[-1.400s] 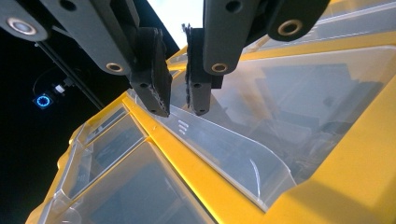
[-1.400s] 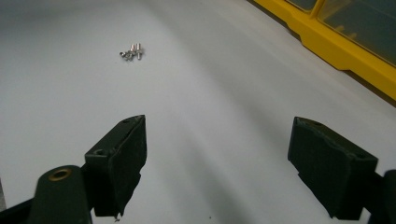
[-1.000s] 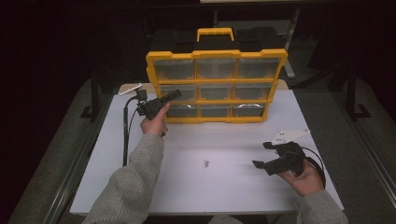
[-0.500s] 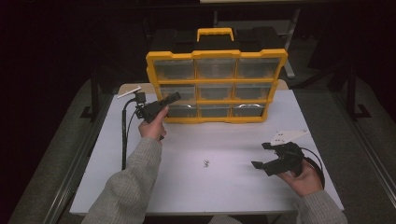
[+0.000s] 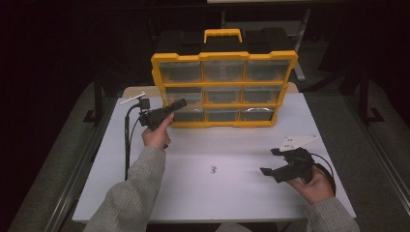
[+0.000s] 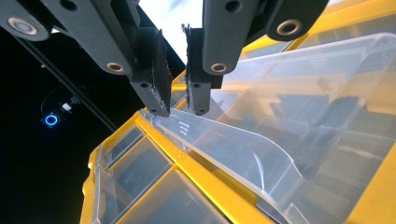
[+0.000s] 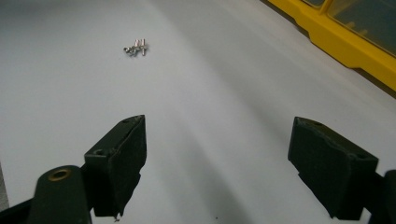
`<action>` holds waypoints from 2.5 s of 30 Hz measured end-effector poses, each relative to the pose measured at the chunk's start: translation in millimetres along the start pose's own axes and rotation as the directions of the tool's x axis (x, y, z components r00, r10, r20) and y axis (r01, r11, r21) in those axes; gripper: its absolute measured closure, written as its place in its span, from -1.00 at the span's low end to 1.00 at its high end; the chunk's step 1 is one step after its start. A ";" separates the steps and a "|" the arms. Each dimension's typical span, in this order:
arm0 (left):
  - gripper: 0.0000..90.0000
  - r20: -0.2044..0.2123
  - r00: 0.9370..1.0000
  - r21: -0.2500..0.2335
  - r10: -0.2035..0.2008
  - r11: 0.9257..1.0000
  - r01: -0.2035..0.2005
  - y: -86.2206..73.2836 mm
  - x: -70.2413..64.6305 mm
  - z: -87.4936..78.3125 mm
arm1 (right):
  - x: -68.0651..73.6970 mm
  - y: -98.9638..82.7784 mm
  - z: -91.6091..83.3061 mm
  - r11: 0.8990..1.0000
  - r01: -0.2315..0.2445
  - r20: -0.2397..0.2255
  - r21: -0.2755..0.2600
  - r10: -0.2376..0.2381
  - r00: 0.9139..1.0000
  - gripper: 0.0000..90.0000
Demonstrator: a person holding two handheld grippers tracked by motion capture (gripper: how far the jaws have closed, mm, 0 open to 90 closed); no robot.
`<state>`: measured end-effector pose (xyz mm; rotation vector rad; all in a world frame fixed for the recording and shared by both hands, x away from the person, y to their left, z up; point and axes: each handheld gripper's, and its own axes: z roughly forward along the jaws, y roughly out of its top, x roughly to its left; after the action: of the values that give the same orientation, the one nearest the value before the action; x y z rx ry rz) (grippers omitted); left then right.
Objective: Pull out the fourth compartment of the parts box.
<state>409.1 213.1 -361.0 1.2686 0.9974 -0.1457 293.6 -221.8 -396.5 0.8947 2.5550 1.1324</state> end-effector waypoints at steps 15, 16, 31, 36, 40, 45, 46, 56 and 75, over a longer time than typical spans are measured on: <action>0.76 0.014 1.000 0.009 0.010 1.000 -0.011 -4.6 -4.0 -6.4 | 0.5 -1.2 2.1 1.000 -0.001 -0.004 0.010 0.001 1.000 -0.59; 0.76 0.016 1.000 0.006 0.008 1.000 -0.008 -4.9 -4.5 -6.6 | 0.6 -1.2 2.1 1.000 -0.001 -0.004 0.010 0.001 1.000 -0.59; 0.76 0.019 1.000 0.022 0.025 0.999 -0.025 -7.0 -8.0 -10.1 | 0.7 -1.5 3.3 1.000 0.000 -0.006 0.017 0.000 1.000 -0.59; 0.76 0.021 0.999 0.025 0.028 0.999 -0.028 -8.1 -9.5 -10.9 | 0.9 -1.6 3.7 1.000 0.003 -0.007 0.017 -0.003 1.000 -0.60; 0.76 0.020 0.999 0.028 0.038 0.999 -0.039 -8.3 -9.8 -11.4 | 1.1 -1.6 4.1 1.000 0.004 -0.007 0.019 -0.004 1.000 -0.60; 0.76 0.002 0.997 0.051 0.074 0.996 -0.074 -9.4 -10.6 -12.3 | 1.3 -1.8 4.4 1.000 0.003 -0.009 0.020 -0.003 1.000 -0.60; 0.74 -0.004 0.996 0.060 0.084 0.995 -0.084 -9.7 -10.8 -13.4 | 1.3 -1.9 4.5 1.000 0.001 -0.009 0.022 -0.001 1.000 -0.60; 0.63 -0.038 0.978 0.158 0.205 0.968 -0.197 -7.0 -25.1 -26.0 | 2.5 -0.9 5.0 1.000 0.011 -0.010 0.026 -0.010 1.000 -0.60; 0.35 0.016 0.857 0.370 0.516 0.793 -0.484 43.0 -68.7 -21.4 | 3.9 0.1 6.7 0.999 0.016 -0.019 0.036 -0.015 1.000 -0.60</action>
<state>382.4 217.5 -281.7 1.8585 0.6867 0.1498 293.3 -215.4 -400.8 0.8749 2.6012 1.0988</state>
